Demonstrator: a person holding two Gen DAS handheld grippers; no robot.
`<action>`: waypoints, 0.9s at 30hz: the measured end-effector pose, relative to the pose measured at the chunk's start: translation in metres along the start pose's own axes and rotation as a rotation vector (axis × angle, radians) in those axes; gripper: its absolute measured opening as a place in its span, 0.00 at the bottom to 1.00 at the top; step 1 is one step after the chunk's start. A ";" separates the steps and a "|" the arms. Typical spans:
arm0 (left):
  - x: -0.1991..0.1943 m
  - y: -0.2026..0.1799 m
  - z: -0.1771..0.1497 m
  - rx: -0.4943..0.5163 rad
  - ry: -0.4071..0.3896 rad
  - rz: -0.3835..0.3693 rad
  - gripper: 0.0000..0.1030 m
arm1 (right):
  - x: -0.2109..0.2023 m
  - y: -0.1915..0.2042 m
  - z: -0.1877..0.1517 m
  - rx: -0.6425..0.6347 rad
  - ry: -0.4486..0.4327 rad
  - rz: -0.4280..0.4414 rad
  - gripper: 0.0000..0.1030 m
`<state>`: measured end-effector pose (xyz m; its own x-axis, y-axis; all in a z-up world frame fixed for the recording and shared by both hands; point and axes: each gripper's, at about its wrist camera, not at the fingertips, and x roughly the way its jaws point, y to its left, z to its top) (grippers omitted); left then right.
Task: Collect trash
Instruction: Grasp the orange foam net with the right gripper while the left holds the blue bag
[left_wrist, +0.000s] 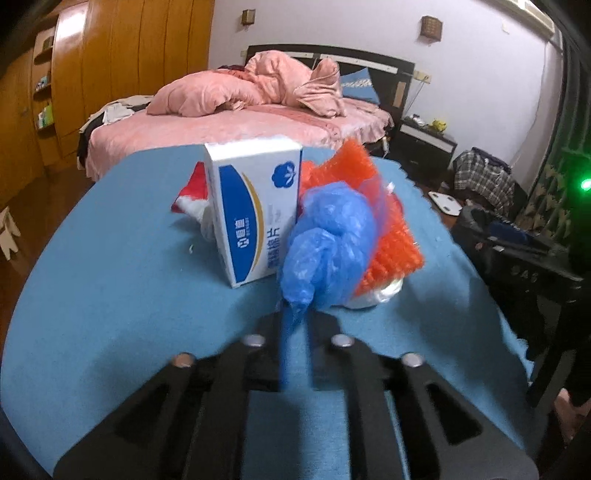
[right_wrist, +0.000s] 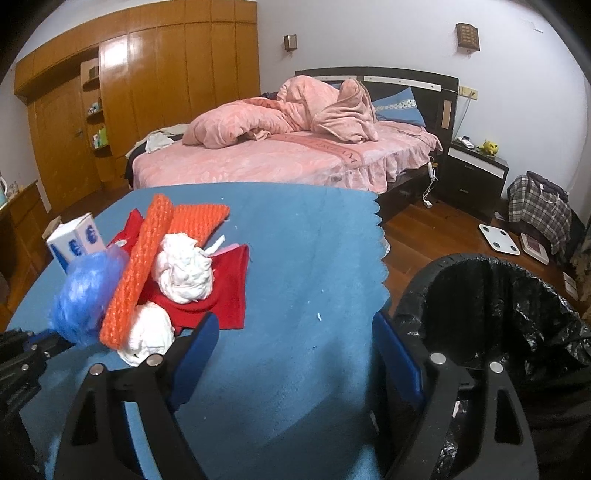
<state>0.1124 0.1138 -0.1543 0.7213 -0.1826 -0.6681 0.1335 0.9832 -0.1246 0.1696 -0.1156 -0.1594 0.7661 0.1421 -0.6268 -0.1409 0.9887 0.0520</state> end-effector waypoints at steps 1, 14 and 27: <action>-0.002 -0.002 0.002 0.000 -0.011 -0.009 0.38 | -0.001 -0.001 0.000 0.001 -0.002 -0.002 0.81; 0.004 -0.027 0.029 0.002 -0.068 -0.098 0.68 | -0.003 -0.013 0.002 0.028 -0.006 -0.023 0.81; 0.012 -0.022 0.023 -0.008 -0.048 -0.034 0.66 | -0.003 -0.018 0.000 0.045 -0.004 -0.032 0.81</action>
<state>0.1332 0.0899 -0.1428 0.7484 -0.2157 -0.6272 0.1530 0.9763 -0.1531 0.1698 -0.1343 -0.1584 0.7720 0.1104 -0.6260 -0.0877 0.9939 0.0671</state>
